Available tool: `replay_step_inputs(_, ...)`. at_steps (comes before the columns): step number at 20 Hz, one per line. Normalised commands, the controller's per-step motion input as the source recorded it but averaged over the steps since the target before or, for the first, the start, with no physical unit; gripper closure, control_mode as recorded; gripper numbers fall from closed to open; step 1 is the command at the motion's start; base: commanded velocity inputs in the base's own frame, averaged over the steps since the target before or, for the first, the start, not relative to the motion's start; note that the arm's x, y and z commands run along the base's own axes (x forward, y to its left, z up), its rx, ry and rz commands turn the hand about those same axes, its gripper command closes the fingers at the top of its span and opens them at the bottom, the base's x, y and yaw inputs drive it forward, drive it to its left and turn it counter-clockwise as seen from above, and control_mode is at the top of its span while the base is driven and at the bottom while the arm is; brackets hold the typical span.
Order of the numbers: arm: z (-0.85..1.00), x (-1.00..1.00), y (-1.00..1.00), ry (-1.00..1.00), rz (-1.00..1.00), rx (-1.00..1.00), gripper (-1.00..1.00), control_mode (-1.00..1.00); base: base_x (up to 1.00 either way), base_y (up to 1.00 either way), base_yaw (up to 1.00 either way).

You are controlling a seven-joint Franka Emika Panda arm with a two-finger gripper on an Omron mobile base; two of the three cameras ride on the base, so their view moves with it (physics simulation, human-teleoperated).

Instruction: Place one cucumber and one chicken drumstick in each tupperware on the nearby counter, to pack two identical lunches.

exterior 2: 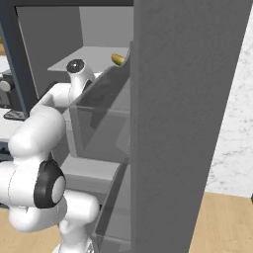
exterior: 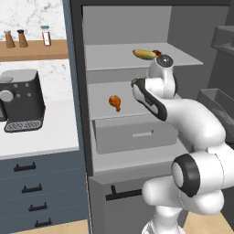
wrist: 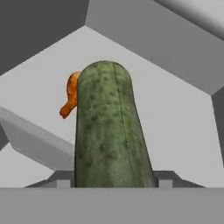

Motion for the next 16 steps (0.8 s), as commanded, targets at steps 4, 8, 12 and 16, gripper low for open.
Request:
replay_step_inputs(4, -0.17, -0.64, 0.0, 0.0, 0.0, 0.0, 1.0, -1.0, 0.0, 0.0, 0.0)
replay_step_inputs(8, -0.16, -0.96, -0.04, -0.12, 0.0, 0.01, 1.0, -1.0, 0.0, 0.0, 0.0)
replay_step_inputs(12, -0.02, -1.0, -0.08, -0.11, -0.01, 0.05, 1.0, -1.0, 0.0, 0.0, 0.0)
replay_step_inputs(16, 0.0, 0.0, 0.0, 0.0, 0.0, 0.0, 1.0, 1.0, -0.99, 0.2, -0.02)
